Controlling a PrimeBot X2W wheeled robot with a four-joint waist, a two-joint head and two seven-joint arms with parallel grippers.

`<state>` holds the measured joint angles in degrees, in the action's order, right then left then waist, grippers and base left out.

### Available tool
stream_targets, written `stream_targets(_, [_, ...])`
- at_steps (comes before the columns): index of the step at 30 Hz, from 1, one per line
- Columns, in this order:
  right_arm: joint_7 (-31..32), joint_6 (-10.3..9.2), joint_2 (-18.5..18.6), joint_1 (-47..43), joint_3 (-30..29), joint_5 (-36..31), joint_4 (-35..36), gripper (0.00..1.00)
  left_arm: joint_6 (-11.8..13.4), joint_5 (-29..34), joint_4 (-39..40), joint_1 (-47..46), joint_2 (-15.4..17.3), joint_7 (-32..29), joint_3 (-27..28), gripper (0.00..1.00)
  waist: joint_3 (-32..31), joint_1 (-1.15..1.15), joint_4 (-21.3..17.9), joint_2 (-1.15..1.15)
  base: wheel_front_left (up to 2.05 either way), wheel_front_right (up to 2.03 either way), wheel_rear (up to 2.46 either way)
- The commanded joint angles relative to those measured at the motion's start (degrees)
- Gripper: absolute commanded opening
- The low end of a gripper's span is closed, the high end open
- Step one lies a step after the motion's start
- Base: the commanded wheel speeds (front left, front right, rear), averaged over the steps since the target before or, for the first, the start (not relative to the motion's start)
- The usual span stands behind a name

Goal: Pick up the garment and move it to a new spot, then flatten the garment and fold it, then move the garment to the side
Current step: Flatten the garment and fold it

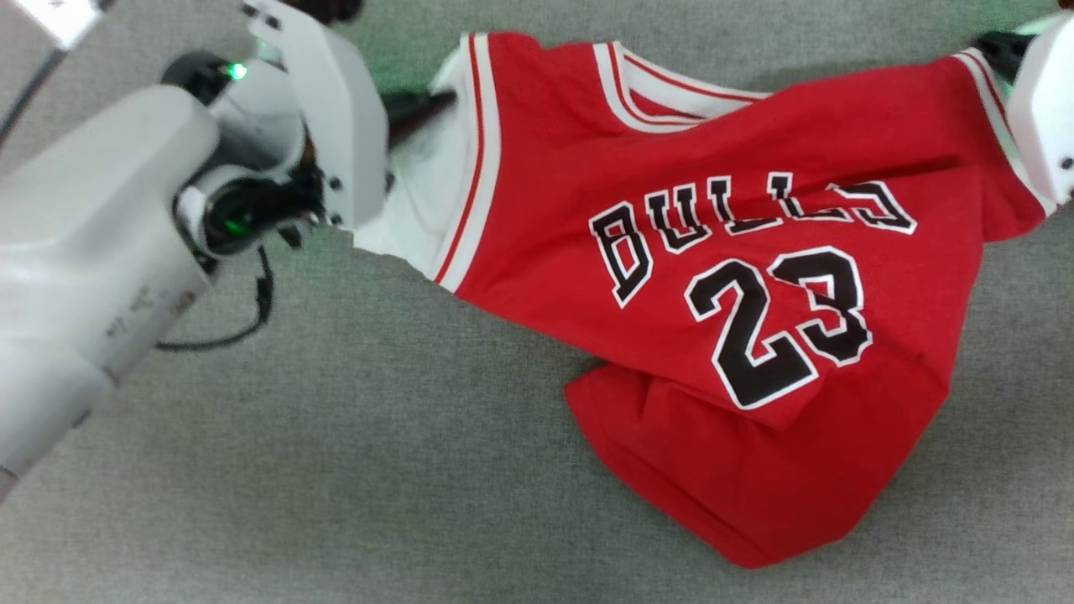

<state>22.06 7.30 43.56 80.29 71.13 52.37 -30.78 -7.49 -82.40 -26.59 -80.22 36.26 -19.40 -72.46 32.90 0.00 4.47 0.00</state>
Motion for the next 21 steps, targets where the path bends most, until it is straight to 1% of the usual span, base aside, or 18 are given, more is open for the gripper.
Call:
stream_targets(1, [-0.79, 0.33, -1.47, -0.33, -0.22, 0.17, -0.24, 0.00, 0.01, 0.73, -0.68, -0.56, 0.28, 1.45, 0.41, 0.00, -1.04, 0.00, -0.15, 0.00, 0.00, 0.00, 0.00])
stream_targets(4, [-4.32, 0.15, -2.88, 2.18, -2.91, 0.70, -4.00, 0.00, 0.01, 2.07, -4.05, -1.88, -0.12, 8.57, 0.92, 0.00, -2.73, 0.00, -0.37, 0.00, 0.00, 0.00, 0.00])
stream_targets(9, [-9.28, 0.16, -7.45, 5.94, -6.47, -1.21, -12.23, 0.00, 0.01, 2.43, -10.70, -5.22, -2.03, 18.92, 3.01, 0.00, -5.38, 0.00, -0.39, 0.00, 0.00, 0.00, 0.00])
stream_targets(11, [-11.53, 0.16, -9.02, 8.74, -8.20, -3.04, -16.61, 0.00, 0.01, 2.93, -13.87, -7.36, -3.04, 22.51, 3.91, 0.00, -6.10, 0.00, -0.35, 0.00, 0.00, 0.00, 0.00])
stream_targets(15, [-18.48, 0.16, -13.19, 15.07, -12.74, -7.59, -26.62, 0.00, 0.02, 3.16, -21.07, -13.34, -5.57, 29.31, 6.82, 0.00, -6.83, 0.00, -0.39, 0.00, 0.00, 0.00, 0.00])
stream_targets(19, [-27.98, 0.15, -17.28, 23.25, -18.36, -11.91, -37.73, 0.00, 0.06, 2.11, -25.98, -19.79, -7.31, 33.41, 10.95, 0.00, -7.39, 0.00, -0.45, 0.00, 0.00, 0.00, 0.00])
stream_targets(21, [-32.15, 0.15, -19.31, 25.94, -20.45, -13.36, -41.16, 0.00, 0.06, 1.37, -27.17, -21.90, -8.26, 34.17, 13.33, 0.00, -7.86, 0.00, -0.46, 0.00, 0.00, 0.00, 0.00])
